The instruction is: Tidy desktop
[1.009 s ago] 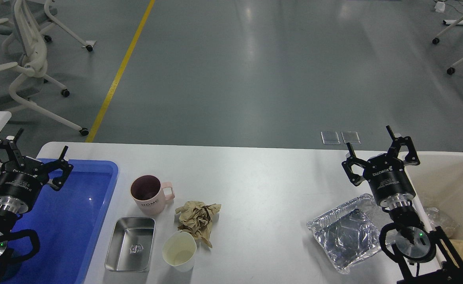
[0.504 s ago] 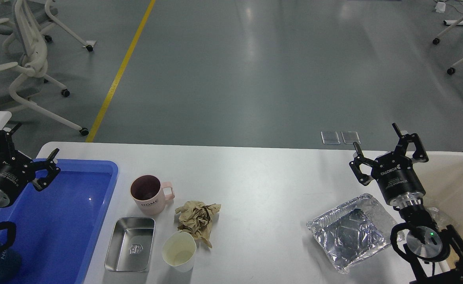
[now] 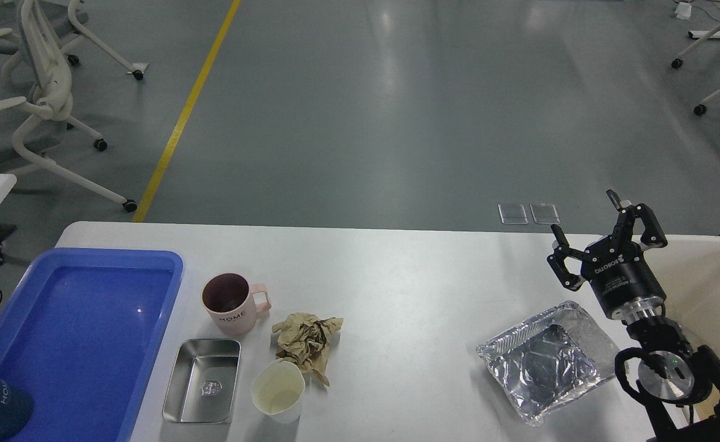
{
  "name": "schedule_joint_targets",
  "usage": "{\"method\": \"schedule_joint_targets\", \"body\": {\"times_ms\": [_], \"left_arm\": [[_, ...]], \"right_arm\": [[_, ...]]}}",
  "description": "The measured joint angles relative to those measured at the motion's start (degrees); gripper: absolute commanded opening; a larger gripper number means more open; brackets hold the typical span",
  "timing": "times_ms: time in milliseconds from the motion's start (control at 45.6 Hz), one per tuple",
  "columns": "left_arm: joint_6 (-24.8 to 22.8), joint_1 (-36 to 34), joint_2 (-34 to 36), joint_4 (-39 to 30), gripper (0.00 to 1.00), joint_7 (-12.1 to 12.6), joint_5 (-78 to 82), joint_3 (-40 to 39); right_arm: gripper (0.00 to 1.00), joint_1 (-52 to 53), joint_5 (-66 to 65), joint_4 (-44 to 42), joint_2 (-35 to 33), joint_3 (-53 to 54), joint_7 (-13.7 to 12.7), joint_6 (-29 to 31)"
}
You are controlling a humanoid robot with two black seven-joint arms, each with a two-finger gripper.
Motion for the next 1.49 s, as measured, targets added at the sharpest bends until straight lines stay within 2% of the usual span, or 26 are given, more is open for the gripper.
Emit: {"method": "schedule_joint_targets", "body": {"times_ms": [175, 285, 482, 614, 724, 899, 987, 1272, 1491], "left_arm": [[-5.91, -0.03, 9.13, -0.41, 0.97, -0.09, 0.03, 3.93], [-6.46, -0.05, 12.04, -2.24, 0.97, 0.00, 1.52, 5.34], [-6.48, 0.35, 18.25, -10.94, 0.97, 0.85, 12.18, 8.93], [-6.29, -0.03, 20.82, -12.70, 0.97, 0.84, 15.43, 9.48], [-5.57, -0.55, 21.17, -14.53, 0.97, 0.73, 15.97, 9.10], [-0.96, -0.40, 20.76, -21.63, 0.97, 0.40, 19.64, 10.16], [-0.15, -0.33, 19.77, -22.49, 0.97, 0.13, 22.35, 10.29], [-0.17, 0.65, 16.76, -21.95, 0.97, 0.67, 25.50, 12.37], [-2.11, -0.19, 12.47, -18.72, 0.97, 0.95, 25.40, 15.60]], "right_arm": [[1.00, -0.01, -0.02, 0.03, 0.29, -0.19, 0.00, -0.01], [1.00, -0.08, -0.03, 0.20, 0.27, -0.27, 0.00, -0.01], [1.00, -0.32, -0.11, 0.24, 0.12, -0.40, 0.00, -0.01], [1.00, -0.52, -0.10, 0.32, 0.16, -0.41, 0.00, 0.03], [1.00, -0.71, -0.10, 0.40, 0.20, -0.41, 0.00, 0.07], [1.00, -1.13, -0.11, 0.43, -0.11, -0.38, 0.00, 0.08], [1.00, -1.32, -0.10, 0.43, -0.25, -0.36, 0.00, 0.08], [1.00, -1.78, -0.11, 0.43, -0.31, -0.35, 0.00, 0.08], [1.00, -2.90, -0.96, 0.48, -0.32, -0.39, 0.01, 0.15]]}}
